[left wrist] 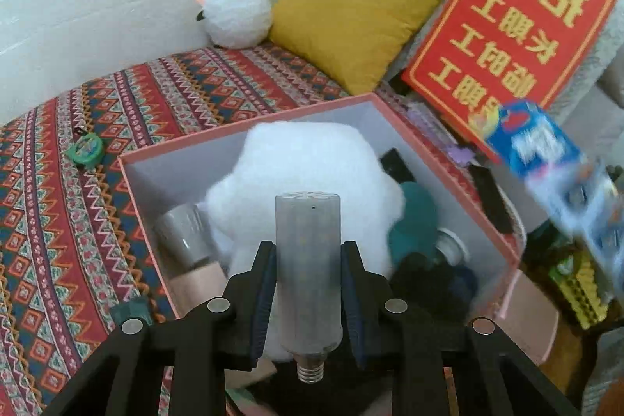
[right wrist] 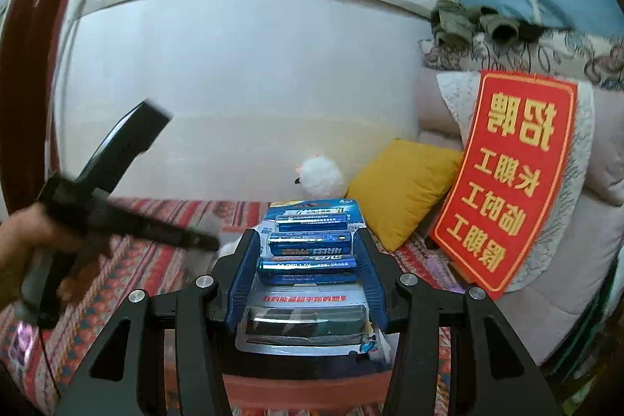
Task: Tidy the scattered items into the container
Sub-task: 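Carry white bottle and battery pack into the pink container and release both, then withdraw both open tools from the pink container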
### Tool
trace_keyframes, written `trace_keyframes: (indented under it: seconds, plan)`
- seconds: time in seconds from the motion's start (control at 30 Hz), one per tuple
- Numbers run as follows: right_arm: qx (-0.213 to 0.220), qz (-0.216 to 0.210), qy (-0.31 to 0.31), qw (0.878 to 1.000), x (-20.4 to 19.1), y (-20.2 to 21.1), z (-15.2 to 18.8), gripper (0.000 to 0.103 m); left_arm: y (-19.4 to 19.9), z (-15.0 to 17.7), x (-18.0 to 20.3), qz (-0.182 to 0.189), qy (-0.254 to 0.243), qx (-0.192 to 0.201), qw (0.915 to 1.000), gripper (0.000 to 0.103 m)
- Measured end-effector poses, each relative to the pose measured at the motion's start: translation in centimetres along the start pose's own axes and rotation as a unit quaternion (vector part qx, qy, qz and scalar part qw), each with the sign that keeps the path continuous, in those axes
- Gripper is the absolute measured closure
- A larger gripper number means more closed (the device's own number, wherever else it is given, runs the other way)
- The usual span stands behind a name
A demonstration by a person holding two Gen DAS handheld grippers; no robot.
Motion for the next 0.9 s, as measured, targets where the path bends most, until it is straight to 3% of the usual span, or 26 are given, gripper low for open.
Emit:
trace_keyframes:
  seconds: [0.2,0.33,0.37,0.4,0.47,0.53,0.63,0.9]
  plan:
    - [-0.029,0.000,-0.060,0.998,3.9,-9.1,-0.1,0.051,-2.1,-1.2,-2.3,-0.023,0.001,-0.007,0.9997,0.076]
    - [-0.088,-0.029,-0.109,0.990,5.5,-15.1,2.5,0.049,-2.9,-1.6,-3.8,-0.057,0.001,0.005,0.9983,0.074]
    - [-0.101,-0.027,-0.127,0.986,6.2,-15.9,3.2,0.045,-2.9,-1.8,-4.2,-0.067,0.005,0.013,0.9976,0.059]
    - [-0.111,-0.027,-0.145,0.983,6.9,-16.5,3.9,0.035,-2.9,-1.9,-4.5,-0.077,0.009,0.021,0.9968,0.029]
    - [-0.105,-0.030,-0.173,0.979,7.7,-16.0,4.4,0.027,-1.7,-2.0,-4.7,-0.085,0.012,0.044,0.9953,0.007]
    - [-0.098,-0.029,-0.185,0.977,8.4,-14.7,4.7,0.020,-0.5,-2.1,-4.8,-0.093,0.014,0.067,0.9933,0.006]
    - [-0.090,-0.041,-0.196,0.976,8.1,-11.7,5.1,0.018,1.6,-1.5,-4.5,-0.105,0.010,0.090,0.9904,0.006]
    - [-0.074,-0.031,-0.150,0.985,3.2,-0.6,5.7,0.008,7.9,4.9,-0.6,-0.139,-0.021,0.121,0.9826,0.001]
Point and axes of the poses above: each gripper's, at about its wrist camera, not at the fingertips, and y roughly against the way its jaws point, x to its right, z to its underside, the point moved 10 cm from there along -y, roughly the way its jaws point
